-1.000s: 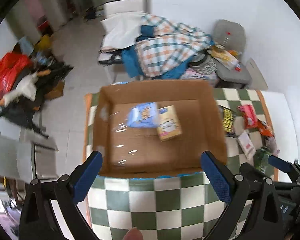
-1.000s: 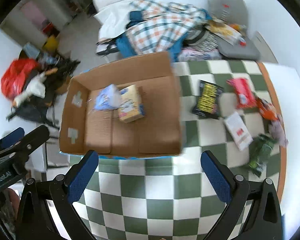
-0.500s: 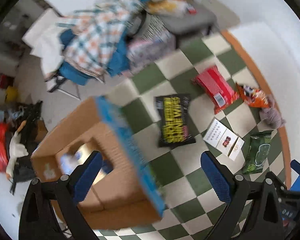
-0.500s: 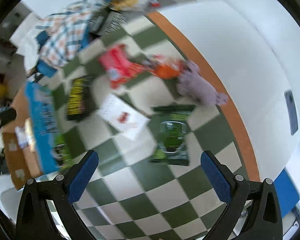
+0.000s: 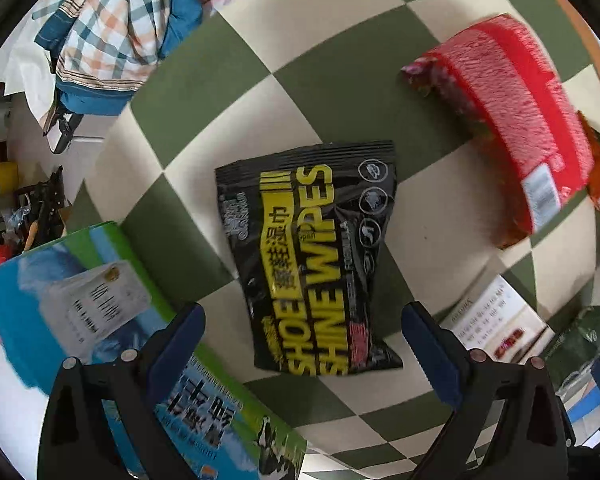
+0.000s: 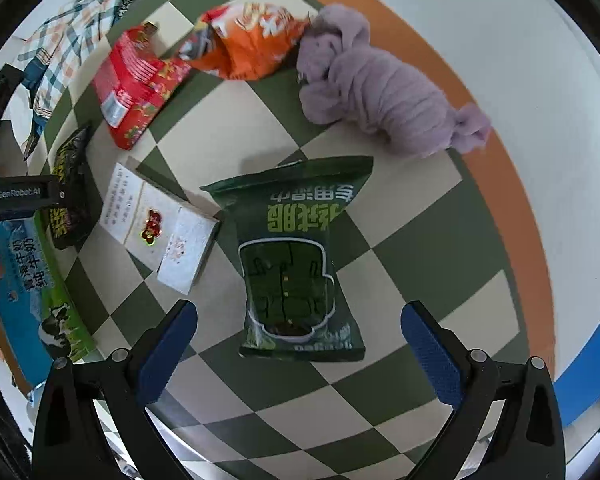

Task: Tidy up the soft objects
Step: 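Grasp the black shoe wipes pouch with the left tool while the right grasps the green pouch, then carry both pouches into the box and open both tools to release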

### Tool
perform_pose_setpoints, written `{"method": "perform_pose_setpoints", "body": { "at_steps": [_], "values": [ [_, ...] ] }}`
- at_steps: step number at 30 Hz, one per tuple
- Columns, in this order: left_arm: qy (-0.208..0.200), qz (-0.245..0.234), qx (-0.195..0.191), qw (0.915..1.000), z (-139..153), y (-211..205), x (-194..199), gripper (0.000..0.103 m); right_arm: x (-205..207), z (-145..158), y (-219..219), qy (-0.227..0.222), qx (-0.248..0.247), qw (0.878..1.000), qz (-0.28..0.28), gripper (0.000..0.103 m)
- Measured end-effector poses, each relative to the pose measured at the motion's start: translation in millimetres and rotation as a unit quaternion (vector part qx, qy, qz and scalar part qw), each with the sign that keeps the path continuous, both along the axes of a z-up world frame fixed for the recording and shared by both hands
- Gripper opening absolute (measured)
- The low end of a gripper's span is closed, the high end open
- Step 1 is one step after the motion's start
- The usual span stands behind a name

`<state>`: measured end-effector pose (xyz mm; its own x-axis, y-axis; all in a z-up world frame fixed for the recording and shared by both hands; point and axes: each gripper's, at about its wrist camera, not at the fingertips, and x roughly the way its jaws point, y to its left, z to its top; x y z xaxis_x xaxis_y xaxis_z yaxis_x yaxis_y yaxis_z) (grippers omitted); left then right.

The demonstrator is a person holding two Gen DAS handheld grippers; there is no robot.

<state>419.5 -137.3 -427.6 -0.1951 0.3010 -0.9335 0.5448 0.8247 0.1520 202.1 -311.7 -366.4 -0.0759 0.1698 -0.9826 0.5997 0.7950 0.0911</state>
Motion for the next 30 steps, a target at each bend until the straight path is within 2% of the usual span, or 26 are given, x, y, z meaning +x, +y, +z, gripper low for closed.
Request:
{"method": "perform_pose_setpoints", "body": {
  "at_steps": [3, 5, 8, 10, 11, 12, 14, 15, 24, 27, 30],
  "values": [
    [0.005, 0.006, -0.002, 1.0000, -7, 2, 2, 0.097, 0, -15, 0, 0.013, 0.010, 1.000, -0.001, 0.098],
    [0.002, 0.016, -0.016, 0.9997, -5, 4, 2, 0.093, -1, -22, 0, 0.018, 0.019, 1.000, -0.003, 0.088],
    [0.008, 0.022, -0.038, 0.9990, -2, 5, 2, 0.079, -4, -30, 0, 0.024, 0.021, 0.999, -0.004, 0.084],
    [0.013, 0.026, -0.053, 0.9982, 2, 4, 0, 0.061, -6, -35, -1, 0.028, 0.023, 0.999, -0.005, 0.074],
    [0.012, 0.027, -0.058, 0.9979, 4, 2, 1, 0.054, -8, -39, -1, 0.033, 0.027, 0.999, -0.005, 0.072],
    [0.010, 0.026, -0.060, 0.9978, 6, 0, 0, 0.051, -9, -40, 1, 0.030, 0.022, 0.999, -0.001, 0.065],
    [-0.003, 0.014, -0.052, 0.9986, 8, -5, -2, 0.051, -9, -39, 4, 0.030, 0.014, 0.999, 0.009, 0.053],
    [-0.007, 0.013, -0.051, 0.9986, 9, -7, -2, 0.050, -8, -40, 6, 0.031, 0.014, 0.999, 0.010, 0.050],
    [-0.025, 0.010, -0.050, 0.9984, 17, -16, -10, 0.048, 0, -43, 22, 0.033, 0.005, 0.999, 0.021, 0.045],
    [-0.035, 0.011, -0.054, 0.9979, 29, -21, -18, 0.048, 10, -38, 20, 0.033, 0.007, 0.999, 0.020, 0.043],
    [-0.053, 0.014, -0.077, 0.9956, 56, -18, -23, 0.047, 8, -28, 18, 0.028, 0.012, 0.999, 0.018, 0.041]
  ]
}}
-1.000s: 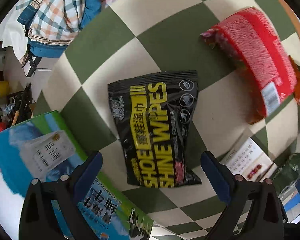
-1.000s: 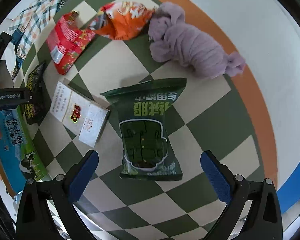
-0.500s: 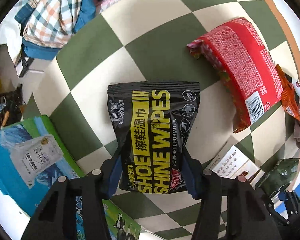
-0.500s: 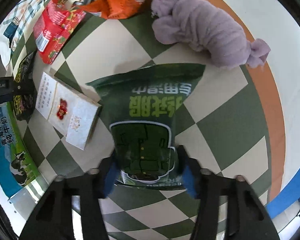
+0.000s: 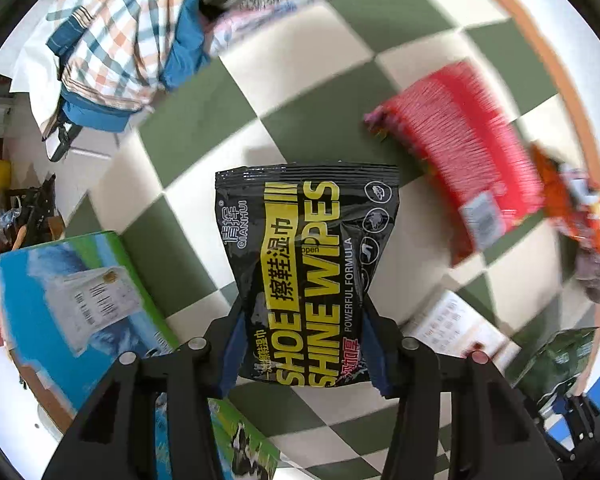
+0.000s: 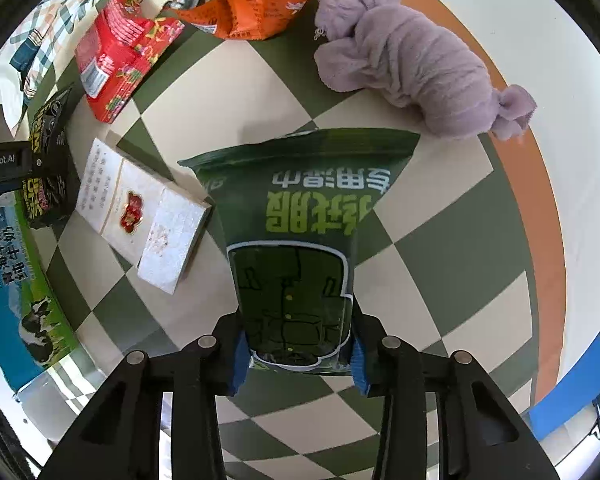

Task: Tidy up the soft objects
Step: 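Carry both pouches into the box and open both tools to release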

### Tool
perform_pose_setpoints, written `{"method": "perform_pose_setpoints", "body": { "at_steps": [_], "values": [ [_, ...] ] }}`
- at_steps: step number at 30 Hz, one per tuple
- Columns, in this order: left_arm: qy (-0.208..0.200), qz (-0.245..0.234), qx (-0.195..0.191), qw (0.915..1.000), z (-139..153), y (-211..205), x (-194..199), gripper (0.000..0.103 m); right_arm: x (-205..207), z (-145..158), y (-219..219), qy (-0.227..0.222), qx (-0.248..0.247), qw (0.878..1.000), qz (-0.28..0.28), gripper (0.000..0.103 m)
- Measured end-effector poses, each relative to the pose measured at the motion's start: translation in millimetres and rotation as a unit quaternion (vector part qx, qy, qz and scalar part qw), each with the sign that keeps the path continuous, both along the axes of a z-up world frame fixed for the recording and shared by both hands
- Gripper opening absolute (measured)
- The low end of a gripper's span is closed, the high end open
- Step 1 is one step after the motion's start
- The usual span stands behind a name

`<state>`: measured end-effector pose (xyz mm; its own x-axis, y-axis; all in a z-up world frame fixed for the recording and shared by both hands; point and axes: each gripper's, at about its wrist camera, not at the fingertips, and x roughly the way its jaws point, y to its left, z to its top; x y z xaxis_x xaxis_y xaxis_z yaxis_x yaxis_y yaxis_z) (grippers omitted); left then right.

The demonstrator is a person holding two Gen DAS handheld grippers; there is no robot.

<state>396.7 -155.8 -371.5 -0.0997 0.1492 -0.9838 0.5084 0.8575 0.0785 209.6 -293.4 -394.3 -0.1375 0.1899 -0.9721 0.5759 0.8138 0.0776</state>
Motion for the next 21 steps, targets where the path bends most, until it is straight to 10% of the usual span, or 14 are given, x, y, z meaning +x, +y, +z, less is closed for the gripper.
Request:
{"method": "perform_pose_setpoints", "body": {
  "at_steps": [12, 21],
  "values": [
    [-0.106, 0.064, -0.171, 0.9774, 193, 84, -54, 0.047, 15, 140, 53, -0.126, 0.014, 0.988, 0.082, 0.041],
    [-0.160, 0.169, -0.148, 0.9612, 229, 235, -58, 0.047, 62, 202, 163, -0.186, 0.065, 0.964, 0.179, 0.041]
  ]
}}
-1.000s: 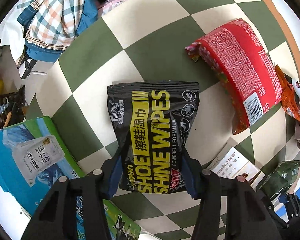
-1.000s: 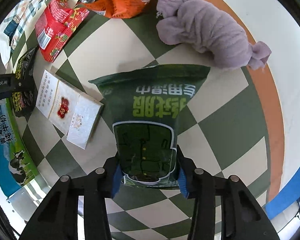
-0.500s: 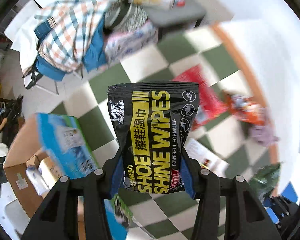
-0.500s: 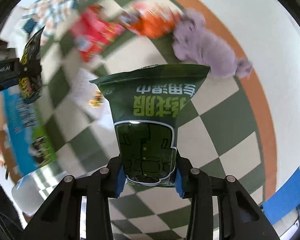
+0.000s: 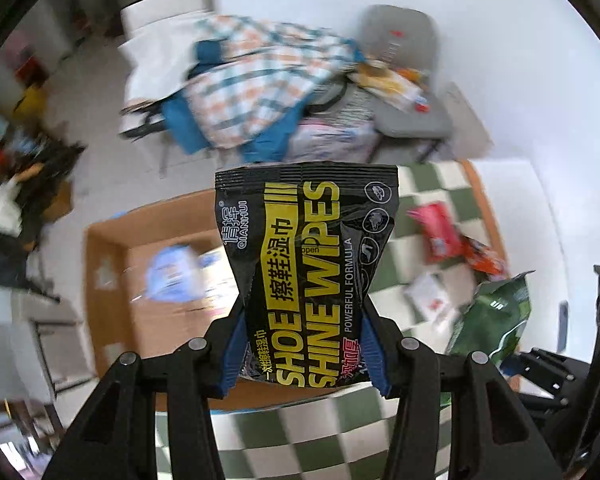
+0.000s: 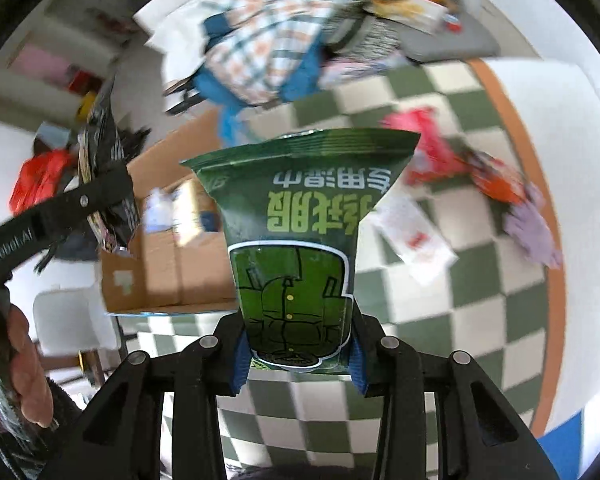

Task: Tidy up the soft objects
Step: 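Carry both pouches into the box and open both tools to release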

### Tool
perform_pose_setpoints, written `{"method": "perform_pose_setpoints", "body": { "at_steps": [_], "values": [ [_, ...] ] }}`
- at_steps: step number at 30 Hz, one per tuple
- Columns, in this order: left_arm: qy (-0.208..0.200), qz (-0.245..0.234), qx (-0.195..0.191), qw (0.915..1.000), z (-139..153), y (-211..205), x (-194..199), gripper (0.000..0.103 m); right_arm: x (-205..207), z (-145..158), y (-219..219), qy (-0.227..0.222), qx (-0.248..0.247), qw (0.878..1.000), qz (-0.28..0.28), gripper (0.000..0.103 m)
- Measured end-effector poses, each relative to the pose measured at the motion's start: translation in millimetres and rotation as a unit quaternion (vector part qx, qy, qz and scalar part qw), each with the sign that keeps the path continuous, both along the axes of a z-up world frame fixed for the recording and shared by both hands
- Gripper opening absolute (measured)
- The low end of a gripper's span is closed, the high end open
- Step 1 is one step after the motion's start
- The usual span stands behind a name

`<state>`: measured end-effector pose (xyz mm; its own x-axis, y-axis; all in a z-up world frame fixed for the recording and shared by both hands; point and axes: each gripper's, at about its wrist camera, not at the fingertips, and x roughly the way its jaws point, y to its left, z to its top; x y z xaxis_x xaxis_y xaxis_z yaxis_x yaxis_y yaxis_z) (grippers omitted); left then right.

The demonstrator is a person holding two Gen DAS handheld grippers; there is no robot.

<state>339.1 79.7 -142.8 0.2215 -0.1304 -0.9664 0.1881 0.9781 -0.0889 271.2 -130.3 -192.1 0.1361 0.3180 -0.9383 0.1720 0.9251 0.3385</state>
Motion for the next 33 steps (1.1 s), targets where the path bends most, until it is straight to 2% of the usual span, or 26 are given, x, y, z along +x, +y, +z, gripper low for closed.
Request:
{"method": "perform_pose_setpoints", "body": {
  "at_steps": [4, 10, 18, 24, 28, 30, 31, 32, 33],
  "values": [
    [0.014, 0.053, 0.026, 0.9982, -20, 68, 9, 0.047, 32, -5, 61, 0.000, 0.004, 0.999, 0.047, 0.041],
    [0.061, 0.092, 0.056, 0.9923, -72, 131, 30, 0.047, 81, -34, 122, 0.028, -0.016, 0.996, 0.087, 0.041],
    [0.109, 0.110, 0.071, 0.9854, -131, 162, 70, 0.048, 132, -81, 167, 0.058, -0.065, 0.990, 0.110, 0.041],
    [0.137, 0.114, 0.081, 0.9807, -157, 174, 87, 0.049, 152, -108, 186, 0.073, -0.092, 0.986, 0.121, 0.041],
    [0.156, 0.126, 0.106, 0.9739, -169, 179, 95, 0.050, 160, -120, 190, 0.079, -0.102, 0.984, 0.122, 0.042],
    [0.167, 0.128, 0.097, 0.9728, -173, 180, 97, 0.051, 163, -123, 191, 0.080, -0.108, 0.983, 0.122, 0.043],
    [0.170, 0.129, 0.092, 0.9726, -174, 180, 98, 0.052, 165, -123, 190, 0.078, -0.109, 0.984, 0.120, 0.044],
    [0.171, 0.130, 0.088, 0.9727, -174, 180, 97, 0.052, 165, -123, 190, 0.078, -0.112, 0.984, 0.119, 0.054],
    [0.168, 0.130, 0.087, 0.9734, -172, 180, 97, 0.056, 166, -123, 189, 0.077, -0.115, 0.984, 0.116, 0.068]
  ]
}}
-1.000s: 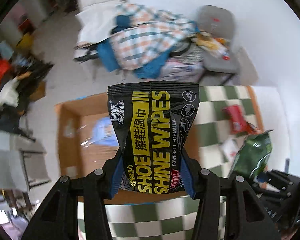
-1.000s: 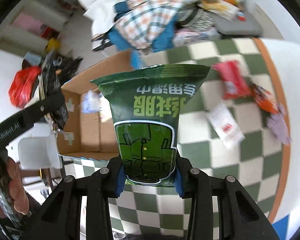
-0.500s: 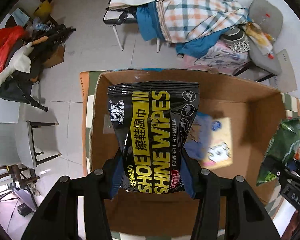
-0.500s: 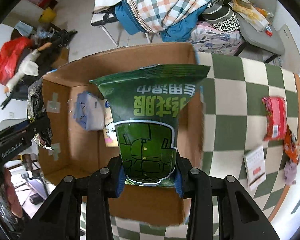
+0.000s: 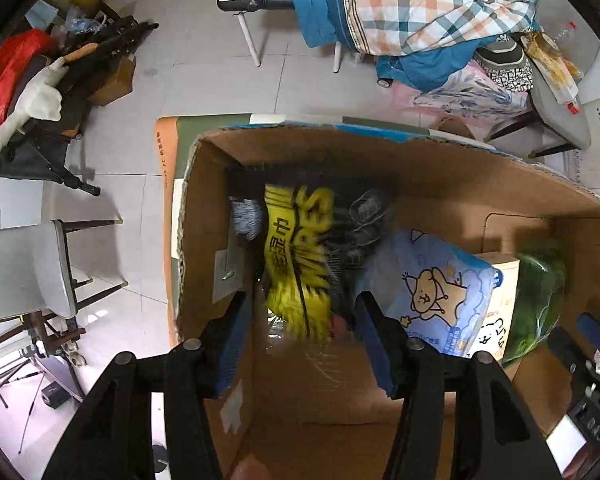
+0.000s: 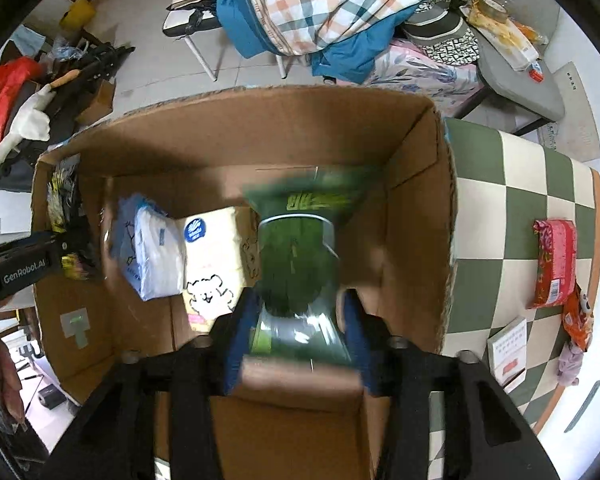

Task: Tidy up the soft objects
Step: 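Carry both pouches into the box and open both tools to release, then move both tools back over the table toward the white box and plush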

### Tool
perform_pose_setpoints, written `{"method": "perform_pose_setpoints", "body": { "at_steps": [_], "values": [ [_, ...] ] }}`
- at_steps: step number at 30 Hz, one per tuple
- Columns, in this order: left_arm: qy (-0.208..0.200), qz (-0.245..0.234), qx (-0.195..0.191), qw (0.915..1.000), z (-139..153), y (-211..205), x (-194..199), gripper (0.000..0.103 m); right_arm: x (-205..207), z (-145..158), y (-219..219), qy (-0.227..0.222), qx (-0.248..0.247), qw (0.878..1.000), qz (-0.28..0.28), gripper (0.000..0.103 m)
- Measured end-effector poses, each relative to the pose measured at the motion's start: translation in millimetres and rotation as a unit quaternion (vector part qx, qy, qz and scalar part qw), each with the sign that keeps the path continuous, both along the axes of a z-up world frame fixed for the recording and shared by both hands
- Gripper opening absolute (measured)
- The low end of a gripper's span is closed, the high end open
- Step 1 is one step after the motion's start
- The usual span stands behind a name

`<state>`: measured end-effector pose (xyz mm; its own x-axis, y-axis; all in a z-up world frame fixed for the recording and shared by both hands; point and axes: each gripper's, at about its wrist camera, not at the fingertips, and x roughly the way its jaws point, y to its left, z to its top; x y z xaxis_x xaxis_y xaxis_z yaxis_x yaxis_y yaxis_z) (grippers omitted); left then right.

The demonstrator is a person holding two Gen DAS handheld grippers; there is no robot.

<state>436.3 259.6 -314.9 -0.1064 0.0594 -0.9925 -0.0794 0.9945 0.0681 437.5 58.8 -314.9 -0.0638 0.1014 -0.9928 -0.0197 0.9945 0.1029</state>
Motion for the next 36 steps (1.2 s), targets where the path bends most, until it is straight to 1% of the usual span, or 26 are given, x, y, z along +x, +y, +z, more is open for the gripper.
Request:
{"method": "perform_pose_setpoints", "body": {
  "at_steps": [1, 2, 3, 4, 5, 6, 7, 8, 11, 14, 17, 23, 29, 33, 36],
  "values": [
    [-0.003, -0.001, -0.001, 1.0000, 2, 0, -1, 0.064, 0, 1, -1, -0.003, 0.001, 1.000, -0.002, 0.073],
    [-0.007, -0.004, -0.004, 1.0000, 5, -1, -2, 0.070, 0, 3, -1, -0.005, 0.003, 1.000, -0.002, 0.075],
    [-0.012, -0.007, -0.009, 0.9999, 8, -2, -2, 0.080, 0, 4, -1, -0.007, 0.003, 1.000, -0.002, 0.075],
    [-0.018, -0.009, -0.012, 0.9997, 11, -3, -4, 0.088, -1, 7, -2, -0.011, 0.004, 1.000, -0.002, 0.076],
    [-0.024, -0.011, -0.014, 0.9995, 16, -4, -6, 0.090, -2, 8, -2, -0.011, 0.006, 1.000, -0.002, 0.082],
    [-0.029, -0.012, -0.017, 0.9994, 19, -4, -8, 0.095, -4, 10, -2, -0.011, 0.010, 1.000, -0.003, 0.091],
    [-0.036, -0.012, -0.018, 0.9991, 25, -5, -12, 0.097, -7, 12, -2, -0.012, 0.015, 1.000, -0.004, 0.094],
    [-0.041, -0.012, -0.019, 0.9989, 28, -6, -13, 0.098, -10, 13, -2, -0.014, 0.016, 1.000, -0.003, 0.098],
    [-0.060, -0.009, -0.027, 0.9978, 40, -8, -24, 0.098, -21, 19, -2, -0.023, 0.011, 1.000, 0.002, 0.103],
    [-0.085, -0.009, -0.026, 0.9960, 54, -13, -39, 0.099, -34, 24, -2, -0.028, 0.009, 1.000, 0.005, 0.103],
    [-0.105, -0.007, -0.023, 0.9942, 65, -16, -53, 0.102, -48, 31, -2, -0.036, 0.005, 0.999, 0.009, 0.103],
    [-0.142, -0.009, -0.018, 0.9896, 91, -26, -85, 0.102, -76, 52, -3, -0.058, 0.008, 0.998, 0.009, 0.103],
    [-0.171, 0.004, -0.031, 0.9847, 119, -28, -119, 0.102, -106, 79, -10, -0.086, 0.014, 0.996, 0.004, 0.103],
    [-0.192, 0.005, -0.029, 0.9809, 139, -32, -143, 0.102, -128, 102, -15, -0.105, 0.023, 0.994, 0.006, 0.103],
    [-0.200, -0.004, -0.020, 0.9796, 148, -37, -158, 0.102, -145, 119, -19, -0.123, 0.033, 0.992, 0.006, 0.103]
  ]
}}
